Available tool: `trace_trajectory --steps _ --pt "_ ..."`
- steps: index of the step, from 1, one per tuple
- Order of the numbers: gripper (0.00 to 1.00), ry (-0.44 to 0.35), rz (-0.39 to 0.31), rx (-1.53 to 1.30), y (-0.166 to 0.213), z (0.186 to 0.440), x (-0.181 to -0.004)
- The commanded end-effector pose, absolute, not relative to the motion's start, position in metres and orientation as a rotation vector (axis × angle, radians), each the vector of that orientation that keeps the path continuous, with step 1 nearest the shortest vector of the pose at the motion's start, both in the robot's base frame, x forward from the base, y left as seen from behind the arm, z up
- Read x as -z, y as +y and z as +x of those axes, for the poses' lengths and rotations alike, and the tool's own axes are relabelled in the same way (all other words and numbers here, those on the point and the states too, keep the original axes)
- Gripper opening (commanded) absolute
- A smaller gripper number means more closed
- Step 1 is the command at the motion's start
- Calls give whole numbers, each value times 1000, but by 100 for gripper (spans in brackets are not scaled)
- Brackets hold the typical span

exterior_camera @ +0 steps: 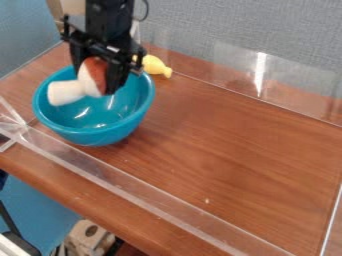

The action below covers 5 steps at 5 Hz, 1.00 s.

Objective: Put the mushroom in the blue bowl

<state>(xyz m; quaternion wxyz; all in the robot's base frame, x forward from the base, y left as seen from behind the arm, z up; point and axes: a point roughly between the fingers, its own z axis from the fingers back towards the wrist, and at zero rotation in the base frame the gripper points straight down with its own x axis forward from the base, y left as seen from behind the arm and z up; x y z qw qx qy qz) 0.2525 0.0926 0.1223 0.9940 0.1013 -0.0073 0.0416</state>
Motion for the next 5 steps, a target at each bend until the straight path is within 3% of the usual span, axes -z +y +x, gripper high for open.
trace_trajectory --steps 1,5 --pt "100 -36 213 -111 89 257 -133" --pt "100 -60 214 -18 71 265 -165"
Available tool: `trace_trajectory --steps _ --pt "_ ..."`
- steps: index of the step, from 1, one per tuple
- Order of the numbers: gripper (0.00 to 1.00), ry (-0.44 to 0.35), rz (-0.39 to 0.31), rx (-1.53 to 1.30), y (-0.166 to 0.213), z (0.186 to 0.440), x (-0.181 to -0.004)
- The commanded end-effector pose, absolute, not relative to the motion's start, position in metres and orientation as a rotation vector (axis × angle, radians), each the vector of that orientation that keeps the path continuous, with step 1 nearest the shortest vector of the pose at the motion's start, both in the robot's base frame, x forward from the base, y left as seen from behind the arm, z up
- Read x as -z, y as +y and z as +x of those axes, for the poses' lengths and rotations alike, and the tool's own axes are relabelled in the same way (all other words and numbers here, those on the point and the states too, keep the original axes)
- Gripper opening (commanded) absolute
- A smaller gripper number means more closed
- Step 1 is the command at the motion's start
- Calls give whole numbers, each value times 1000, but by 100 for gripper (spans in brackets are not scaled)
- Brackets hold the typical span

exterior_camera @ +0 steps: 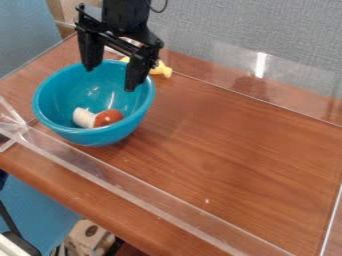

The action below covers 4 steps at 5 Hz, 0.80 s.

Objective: Put the mushroom in the blue bowl

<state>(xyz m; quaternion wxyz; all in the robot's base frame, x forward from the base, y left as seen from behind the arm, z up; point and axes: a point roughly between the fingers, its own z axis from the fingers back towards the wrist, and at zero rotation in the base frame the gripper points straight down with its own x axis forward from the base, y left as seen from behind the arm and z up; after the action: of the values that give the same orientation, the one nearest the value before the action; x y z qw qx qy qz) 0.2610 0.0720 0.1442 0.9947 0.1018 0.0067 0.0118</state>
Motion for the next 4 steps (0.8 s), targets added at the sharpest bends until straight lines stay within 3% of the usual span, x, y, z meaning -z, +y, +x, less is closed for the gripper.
trace_trajectory --steps 1,2,4 --pt "100 -66 217 -37 74 265 -164" --pt "100 -70 218 -55 75 263 -162" --pt "100 -81 220 -34 71 257 -177"
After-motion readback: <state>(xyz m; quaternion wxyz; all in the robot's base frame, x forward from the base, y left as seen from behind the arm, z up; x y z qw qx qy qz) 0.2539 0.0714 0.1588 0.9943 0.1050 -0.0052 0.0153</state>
